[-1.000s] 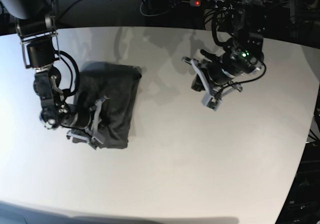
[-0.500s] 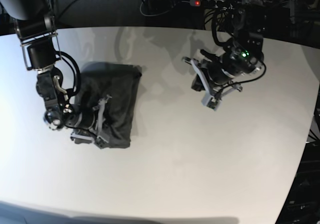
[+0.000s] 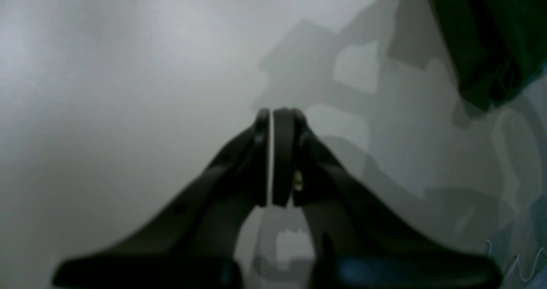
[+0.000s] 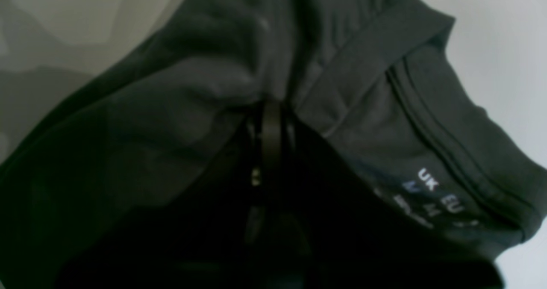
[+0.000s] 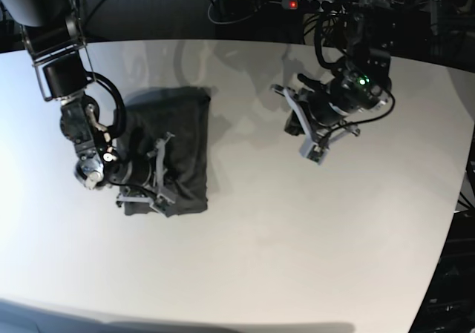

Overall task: Fold the T-shirt properly
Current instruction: 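Slide the right gripper along the bundle side to square it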

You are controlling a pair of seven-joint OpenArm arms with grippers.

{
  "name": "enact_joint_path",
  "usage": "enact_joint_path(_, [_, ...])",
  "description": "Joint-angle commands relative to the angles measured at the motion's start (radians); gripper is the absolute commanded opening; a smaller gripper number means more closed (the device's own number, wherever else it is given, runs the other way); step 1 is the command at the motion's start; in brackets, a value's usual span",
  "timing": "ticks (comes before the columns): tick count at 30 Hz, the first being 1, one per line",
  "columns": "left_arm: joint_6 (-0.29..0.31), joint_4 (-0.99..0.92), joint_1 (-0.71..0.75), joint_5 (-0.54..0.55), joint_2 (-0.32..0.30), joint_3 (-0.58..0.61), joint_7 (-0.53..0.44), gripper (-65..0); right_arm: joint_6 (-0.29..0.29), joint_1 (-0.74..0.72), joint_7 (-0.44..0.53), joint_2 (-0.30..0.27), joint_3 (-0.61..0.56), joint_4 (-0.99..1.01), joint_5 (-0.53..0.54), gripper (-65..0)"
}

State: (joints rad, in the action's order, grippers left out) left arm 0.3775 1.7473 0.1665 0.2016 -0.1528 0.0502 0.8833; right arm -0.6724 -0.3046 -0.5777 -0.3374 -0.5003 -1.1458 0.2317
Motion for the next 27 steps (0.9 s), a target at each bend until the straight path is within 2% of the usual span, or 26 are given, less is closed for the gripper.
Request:
enact_joint_path(1, [0.004,0.016,-0.009,0.009,-0.003,-0.002,-0.016,-62.8,-0.026,0.018,-0.080,0.004,-0.022,0.011,-0.018,-64.7])
enact_joint_path(27, [0.004,0.016,-0.008,0.006,-0.003,-0.002,-0.016,-62.8,-0.026,-0.008,-0.080,0.001,-0.013,0.013,-0.018,-64.9])
